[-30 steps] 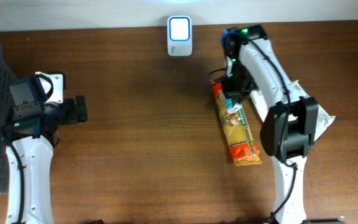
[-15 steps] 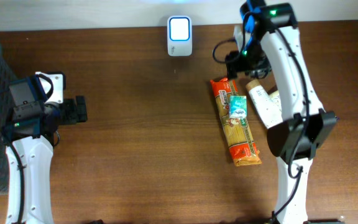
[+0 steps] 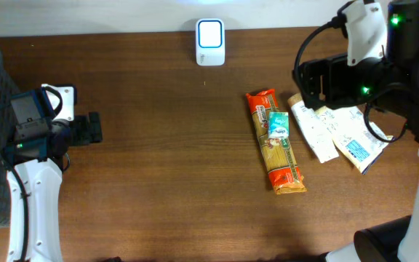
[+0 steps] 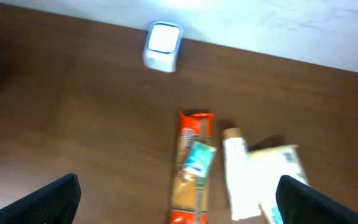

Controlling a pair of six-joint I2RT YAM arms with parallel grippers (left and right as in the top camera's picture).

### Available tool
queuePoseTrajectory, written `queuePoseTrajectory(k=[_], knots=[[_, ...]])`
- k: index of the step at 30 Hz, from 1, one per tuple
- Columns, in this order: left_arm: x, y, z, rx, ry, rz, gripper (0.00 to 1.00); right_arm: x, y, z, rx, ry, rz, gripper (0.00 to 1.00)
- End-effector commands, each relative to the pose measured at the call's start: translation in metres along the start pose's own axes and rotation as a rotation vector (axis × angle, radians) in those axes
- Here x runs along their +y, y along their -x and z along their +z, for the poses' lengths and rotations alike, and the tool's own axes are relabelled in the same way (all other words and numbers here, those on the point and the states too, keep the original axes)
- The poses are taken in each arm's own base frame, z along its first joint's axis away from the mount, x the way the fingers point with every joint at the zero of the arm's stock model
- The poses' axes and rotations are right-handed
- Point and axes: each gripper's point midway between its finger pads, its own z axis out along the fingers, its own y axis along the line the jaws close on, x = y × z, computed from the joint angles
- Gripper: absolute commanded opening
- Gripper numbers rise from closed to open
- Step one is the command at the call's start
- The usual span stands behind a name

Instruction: Scan the item barcode

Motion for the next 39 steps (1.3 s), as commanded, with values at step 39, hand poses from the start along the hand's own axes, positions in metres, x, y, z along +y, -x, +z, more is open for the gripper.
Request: queuePoseTrajectory(k=[39], knots=[[0.001,0.007,-0.004,-0.021,-0.004,0.008,0.99,-0.051,-0.190,0.063,-0.791,-0.228,-0.112,0.99]])
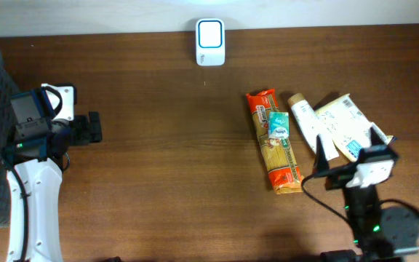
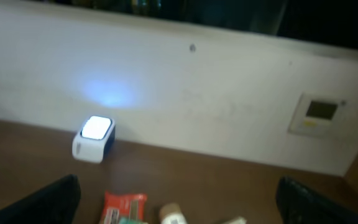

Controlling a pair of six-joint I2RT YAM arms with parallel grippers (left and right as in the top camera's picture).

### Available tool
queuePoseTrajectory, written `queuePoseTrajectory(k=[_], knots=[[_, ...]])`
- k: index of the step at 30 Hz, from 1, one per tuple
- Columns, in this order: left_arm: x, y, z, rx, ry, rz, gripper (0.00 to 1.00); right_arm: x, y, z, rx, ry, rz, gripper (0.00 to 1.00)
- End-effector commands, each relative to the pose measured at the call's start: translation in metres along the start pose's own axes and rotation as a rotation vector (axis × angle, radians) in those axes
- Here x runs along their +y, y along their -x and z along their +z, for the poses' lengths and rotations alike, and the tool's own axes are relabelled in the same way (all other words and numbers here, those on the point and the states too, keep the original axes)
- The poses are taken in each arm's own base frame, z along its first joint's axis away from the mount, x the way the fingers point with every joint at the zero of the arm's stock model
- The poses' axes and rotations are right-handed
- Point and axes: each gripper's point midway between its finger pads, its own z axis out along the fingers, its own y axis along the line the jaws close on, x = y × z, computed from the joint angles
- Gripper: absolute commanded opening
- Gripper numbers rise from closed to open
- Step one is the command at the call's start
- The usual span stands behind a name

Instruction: Scan the item barcode

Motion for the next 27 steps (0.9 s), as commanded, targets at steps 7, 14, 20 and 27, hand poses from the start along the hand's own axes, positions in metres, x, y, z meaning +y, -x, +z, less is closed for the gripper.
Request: queuePoseTrajectory(k=[7,14,20,27], knots=[[0.001,0.007,-0.004,-0.022,-0.003,0.008,0.99,0.016,-0.092,-0.006,0.013,0.024,0.000,0.99],[0.001,0.007,-0.004,-0.022,-0.003,0.008,0.99,0.015,-0.132,-0.006,0.120,0.006,0.002,0.99],[0.001,0.007,-0.004,-0.021,-0.003,0.008,0.99,0.014,-0.132,-0.006,0.122,-0.002,0.002,0.99],[0.001,0.007,-0.004,-0.021,-0.003,0.008,0.99,0.014,-0.132,-0.006,0.122,-0.002,0.002,0.99]])
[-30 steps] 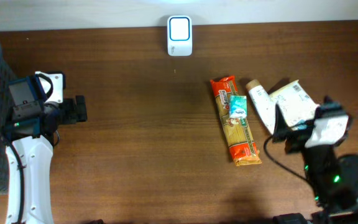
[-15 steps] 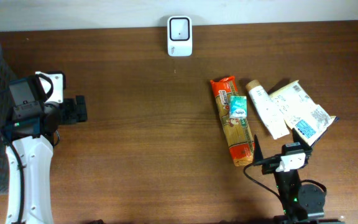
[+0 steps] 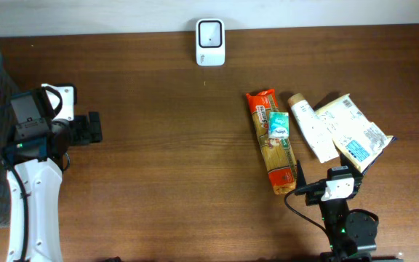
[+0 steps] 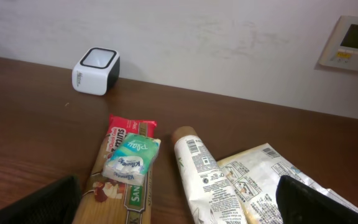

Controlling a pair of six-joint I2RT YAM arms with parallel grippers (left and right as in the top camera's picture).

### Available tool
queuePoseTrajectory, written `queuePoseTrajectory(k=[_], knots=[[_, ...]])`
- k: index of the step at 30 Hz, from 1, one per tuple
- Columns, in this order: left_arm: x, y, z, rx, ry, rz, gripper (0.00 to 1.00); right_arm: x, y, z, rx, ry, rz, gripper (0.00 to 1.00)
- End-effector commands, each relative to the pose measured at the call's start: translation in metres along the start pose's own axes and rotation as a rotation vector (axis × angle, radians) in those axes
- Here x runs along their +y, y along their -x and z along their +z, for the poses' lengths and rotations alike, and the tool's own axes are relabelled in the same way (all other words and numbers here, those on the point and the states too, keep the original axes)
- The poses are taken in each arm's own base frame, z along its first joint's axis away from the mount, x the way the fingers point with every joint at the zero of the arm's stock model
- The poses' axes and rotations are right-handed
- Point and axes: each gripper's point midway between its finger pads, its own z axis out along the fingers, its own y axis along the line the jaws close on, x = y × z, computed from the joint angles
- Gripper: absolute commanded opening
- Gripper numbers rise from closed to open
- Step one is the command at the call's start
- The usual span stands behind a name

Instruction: Scan the item barcode

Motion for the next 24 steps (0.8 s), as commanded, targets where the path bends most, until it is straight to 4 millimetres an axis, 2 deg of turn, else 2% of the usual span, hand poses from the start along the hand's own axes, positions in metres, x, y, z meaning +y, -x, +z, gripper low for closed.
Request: queuePoseTrajectory(k=[1,8,12,14,16,18,20,21,22,24], knots=[[0.001,0.006,-0.004,-0.019,-0.004,0.008,0.99,-0.004,-0.003,0.000,0.003,-0.020,0.001,0.99],[0.001,0.006,-0.004,-0.019,-0.004,0.008,0.99,-0.004,-0.003,0.000,0.003,-0.020,0.001,0.99],[-0.003,0.009,-0.013,-0.045,-0.005,0.018,0.99,-0.004,-0.003,0.000,0.003,-0.020,0.001,0.99],[-0.023,0.008,-0.027,-0.083,-0.031,0.059,0.99,-0.004,-0.003,0.000,0.003,-0.020,0.001,0.99],[-0.041,0.007,-0.050,-0.148,0.004,0.128,0.99,-0.004,-0.003,0.000,0.002,-0.020,0.001,0.99],[-0.059,0.007,-0.066,-0.255,-0.014,0.169,0.99,-0.004,-0.003,0.000,0.003,-0.020,0.001,0.99],[-0.078,0.013,-0.079,-0.471,-0.056,0.192,0.99,-0.004,-0.003,0.000,0.003,-0.020,0.001,0.99],[-0.090,0.007,-0.087,-0.652,-0.087,0.204,0.99,-0.004,-0.003,0.000,0.002,-0.020,0.001,0.99],[-0.095,-0.005,-0.090,-0.748,-0.103,0.210,0.99,-0.004,-0.003,0.000,0.003,-0.020,0.001,0.99],[-0.096,-0.027,-0.088,-0.826,-0.100,0.211,0.99,-0.004,-0.003,0.000,0.002,-0.020,0.001,0.99]])
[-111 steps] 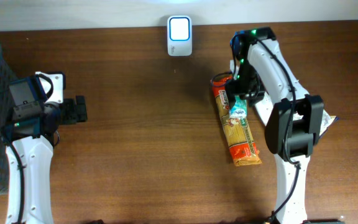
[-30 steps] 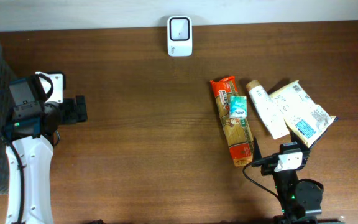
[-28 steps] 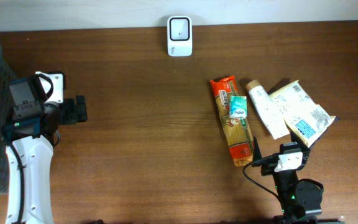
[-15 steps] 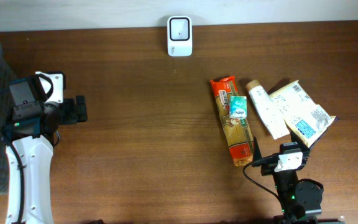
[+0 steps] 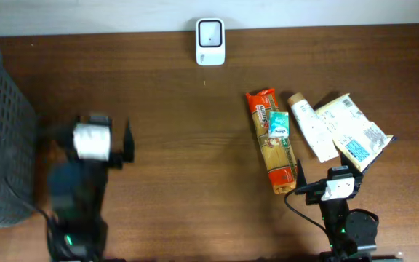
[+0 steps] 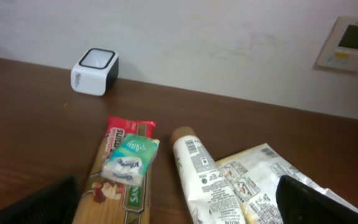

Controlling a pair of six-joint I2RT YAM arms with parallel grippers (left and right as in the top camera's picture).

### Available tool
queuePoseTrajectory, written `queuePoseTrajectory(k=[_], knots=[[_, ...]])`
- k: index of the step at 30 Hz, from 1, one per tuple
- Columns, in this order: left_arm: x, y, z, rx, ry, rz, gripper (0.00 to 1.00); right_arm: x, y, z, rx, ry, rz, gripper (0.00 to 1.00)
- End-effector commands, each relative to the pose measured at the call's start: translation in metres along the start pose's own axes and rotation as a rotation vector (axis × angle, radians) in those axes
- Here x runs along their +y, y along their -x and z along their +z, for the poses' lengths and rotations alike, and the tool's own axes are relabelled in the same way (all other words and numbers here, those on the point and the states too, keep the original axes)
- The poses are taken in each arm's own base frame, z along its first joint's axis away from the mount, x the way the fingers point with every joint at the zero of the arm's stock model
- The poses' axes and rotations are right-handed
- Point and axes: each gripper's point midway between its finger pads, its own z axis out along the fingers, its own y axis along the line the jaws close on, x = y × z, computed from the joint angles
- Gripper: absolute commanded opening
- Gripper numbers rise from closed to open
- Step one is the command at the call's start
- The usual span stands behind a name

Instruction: Scan the item barcode

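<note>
The white barcode scanner stands at the table's far edge. A long orange pasta packet lies right of centre with a small teal tissue pack on top of it. Beside them are a white tube and a flat printed pouch. My right gripper sits low at the near side of these items, open and empty. My left gripper is a motion blur left of centre, and its jaws are unreadable.
A grey mesh basket stands at the table's left edge. A wall rises behind the scanner, with a small control panel on it at the right.
My left arm has moved from the left edge by the basket towards the table's middle and is blurred. The right arm and all items are where they were.
My right arm was first high over the back right, above the tube and pouch. It then stood at the near right with its camera on the wall, and later sat low facing the items. The left arm stayed by the basket until now.
</note>
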Motion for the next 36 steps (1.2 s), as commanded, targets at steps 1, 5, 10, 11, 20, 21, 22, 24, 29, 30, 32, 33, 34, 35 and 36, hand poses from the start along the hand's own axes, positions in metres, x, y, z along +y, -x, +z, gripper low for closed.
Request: queuePoseTrajectory(k=[1,5,10,11,20,21,22,24,29,30,32,33,34,35,36], knots=[[-0.022,-0.045,-0.025,-0.080,-0.043,0.011,0.99,-0.003,-0.003,0.000,0.004,-0.016,0.001,0.99],[-0.030,-0.075,-0.043,-0.145,-0.026,0.024,0.99,-0.003,-0.003,0.000,0.004,-0.016,0.001,0.99],[-0.033,-0.100,-0.050,-0.107,-0.018,0.071,0.99,-0.003,-0.003,0.000,0.004,-0.016,0.001,0.99],[-0.033,-0.104,-0.051,-0.095,-0.018,0.075,0.99,-0.003,-0.003,0.000,0.004,-0.016,0.001,0.99],[-0.030,-0.108,-0.053,-0.080,0.001,0.073,0.99,-0.003,-0.003,0.000,0.004,-0.016,0.001,0.99],[-0.030,-0.108,-0.053,-0.080,0.001,0.073,0.99,-0.003,-0.003,0.000,0.004,-0.016,0.001,0.99],[-0.030,-0.108,-0.053,-0.080,0.001,0.073,0.99,-0.003,-0.003,0.000,0.004,-0.016,0.001,0.99],[-0.030,-0.108,-0.053,-0.080,0.001,0.073,0.99,-0.003,-0.003,0.000,0.004,-0.016,0.001,0.99],[-0.030,-0.108,-0.053,-0.080,0.001,0.073,0.99,-0.003,-0.003,0.000,0.004,-0.016,0.001,0.99],[-0.030,-0.108,-0.053,-0.080,0.001,0.073,0.99,-0.003,-0.003,0.000,0.004,-0.016,0.001,0.99],[-0.030,-0.108,-0.053,-0.080,0.001,0.073,0.99,-0.003,-0.003,0.000,0.004,-0.016,0.001,0.99],[-0.030,-0.108,-0.053,-0.080,0.001,0.073,0.99,-0.003,-0.003,0.000,0.004,-0.016,0.001,0.99],[-0.030,-0.108,-0.053,-0.080,0.001,0.073,0.99,-0.003,-0.003,0.000,0.004,-0.016,0.001,0.99],[-0.030,-0.108,-0.053,-0.080,0.001,0.073,0.99,-0.003,-0.003,0.000,0.004,-0.016,0.001,0.99],[-0.030,-0.108,-0.053,-0.080,0.001,0.073,0.99,-0.003,-0.003,0.000,0.004,-0.016,0.001,0.99]])
